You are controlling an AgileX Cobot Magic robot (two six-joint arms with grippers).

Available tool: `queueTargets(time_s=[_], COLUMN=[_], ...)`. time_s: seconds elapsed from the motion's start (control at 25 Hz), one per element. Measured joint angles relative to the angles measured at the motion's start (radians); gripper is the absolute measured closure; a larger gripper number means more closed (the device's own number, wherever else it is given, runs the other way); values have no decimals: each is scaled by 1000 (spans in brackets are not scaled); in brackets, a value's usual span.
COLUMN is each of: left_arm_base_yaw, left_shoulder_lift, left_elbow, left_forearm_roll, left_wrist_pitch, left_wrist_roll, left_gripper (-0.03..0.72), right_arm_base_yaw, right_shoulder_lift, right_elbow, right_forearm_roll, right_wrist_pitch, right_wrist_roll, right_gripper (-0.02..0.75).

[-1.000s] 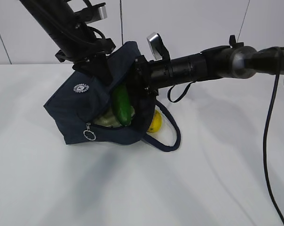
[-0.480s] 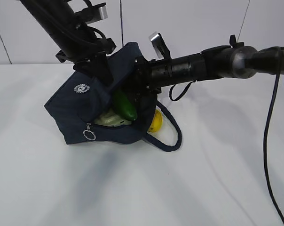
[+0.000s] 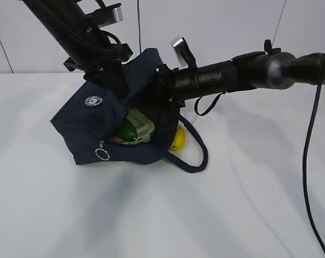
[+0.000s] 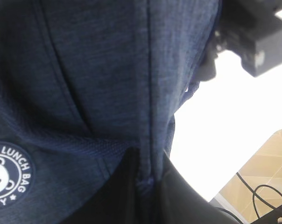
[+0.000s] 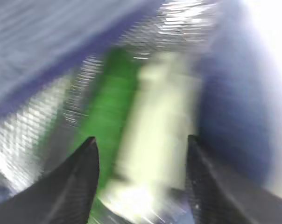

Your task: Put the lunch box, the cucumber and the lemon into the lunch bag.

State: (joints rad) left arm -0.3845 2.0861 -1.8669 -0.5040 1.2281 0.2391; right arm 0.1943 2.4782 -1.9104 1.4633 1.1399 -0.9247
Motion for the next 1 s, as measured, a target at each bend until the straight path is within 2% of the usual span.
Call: queueTargets(time_s=[0.24, 0.48, 0.72, 1.0], left_arm_base_yaw=[2, 16, 55, 83], left_shoulder_lift=[0, 0, 0, 0], left_elbow=[0, 0, 0, 0], left_forearm_roll=[0, -1, -10, -10], left_wrist_pitch=[0, 0, 4, 4], left_wrist_roll=[0, 0, 0, 0], left_gripper=[673, 673, 673, 673], right_arm_base_yaw=[-63, -120, -120, -118], right_shoulder_lift=[0, -52, -91, -91], right_elbow=[-2, -2, -3, -3], right_forearm_roll=[-78, -240, -412, -513], right_wrist_pitch=[36, 37, 50, 55], right_wrist_roll=[38, 88, 164, 224], right_gripper=[299, 307, 307, 307])
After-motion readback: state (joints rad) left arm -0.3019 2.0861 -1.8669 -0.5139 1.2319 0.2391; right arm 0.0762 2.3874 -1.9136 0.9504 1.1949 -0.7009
